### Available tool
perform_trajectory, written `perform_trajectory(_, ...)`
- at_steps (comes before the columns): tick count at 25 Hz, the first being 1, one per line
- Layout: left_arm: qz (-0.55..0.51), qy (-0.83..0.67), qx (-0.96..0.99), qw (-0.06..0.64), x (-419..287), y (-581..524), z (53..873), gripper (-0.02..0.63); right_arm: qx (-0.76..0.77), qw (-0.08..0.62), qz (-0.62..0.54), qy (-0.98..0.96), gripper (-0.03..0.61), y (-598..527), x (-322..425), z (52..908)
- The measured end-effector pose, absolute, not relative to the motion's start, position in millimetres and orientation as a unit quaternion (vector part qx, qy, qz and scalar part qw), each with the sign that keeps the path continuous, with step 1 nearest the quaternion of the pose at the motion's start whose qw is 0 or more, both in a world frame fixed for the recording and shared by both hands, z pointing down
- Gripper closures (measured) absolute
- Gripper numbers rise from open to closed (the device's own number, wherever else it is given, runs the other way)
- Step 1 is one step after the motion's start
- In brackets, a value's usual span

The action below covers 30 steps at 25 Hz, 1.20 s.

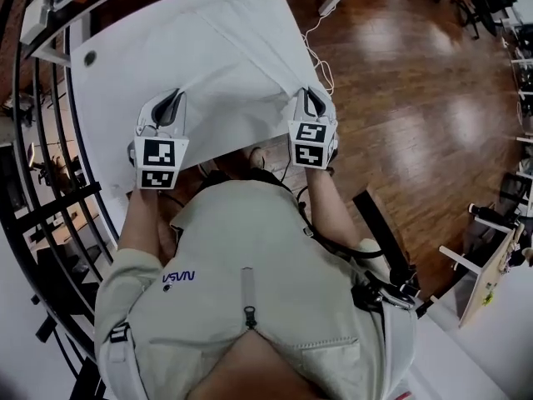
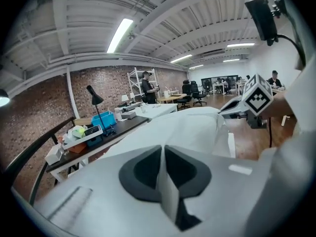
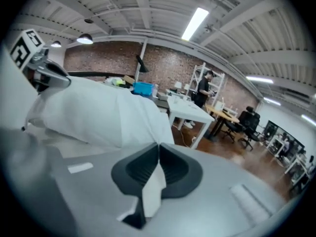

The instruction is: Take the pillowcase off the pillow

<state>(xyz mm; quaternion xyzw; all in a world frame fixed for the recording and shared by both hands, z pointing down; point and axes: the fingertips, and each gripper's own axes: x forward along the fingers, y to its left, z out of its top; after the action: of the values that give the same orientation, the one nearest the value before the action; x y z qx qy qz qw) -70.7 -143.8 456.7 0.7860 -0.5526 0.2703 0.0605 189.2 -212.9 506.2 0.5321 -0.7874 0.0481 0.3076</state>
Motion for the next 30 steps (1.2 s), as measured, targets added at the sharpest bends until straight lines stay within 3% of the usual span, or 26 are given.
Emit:
perform_trajectory(7,0.281,-0.517,0.803,0.093,-55.3,-113.2,491.4,0.586,0.506,0.372,0.126,-0.768,0.566,-218.0,230.3,576.8)
perform_trajectory(10,0.281,-0.501,0.812,0.106,-43.4,-104.7,499.6,0.533,0.484,0.396,0.155,-0.765,0.555,-206.9,229.6,587.6)
perform_trajectory(12,0.275,-0.497,0.816,0.106,-38.5,-99.1,493.4,0.503,0.478,0.402,0.160,-0.764,0.506,-198.8,233.1,581.0)
perform_trajectory(14,0.254,-0.497,0.825,0.091,-39.1,-98.7,471.4,0.502,0.488,0.387,0.155,-0.767,0.446,-195.3,237.4,560.7)
perform_trajectory(21,0.203,-0.508,0.836,0.036,-78.2,-152.0,416.1,0.459,0.512,0.266,0.118,-0.808,0.439,-226.0,196.4,459.0)
perform_trajectory(30,0.254,-0.520,0.812,0.068,-94.2,-240.5,437.0,0.399,0.393,0.249,0.051,-0.884,0.423,-313.4,77.0,423.4)
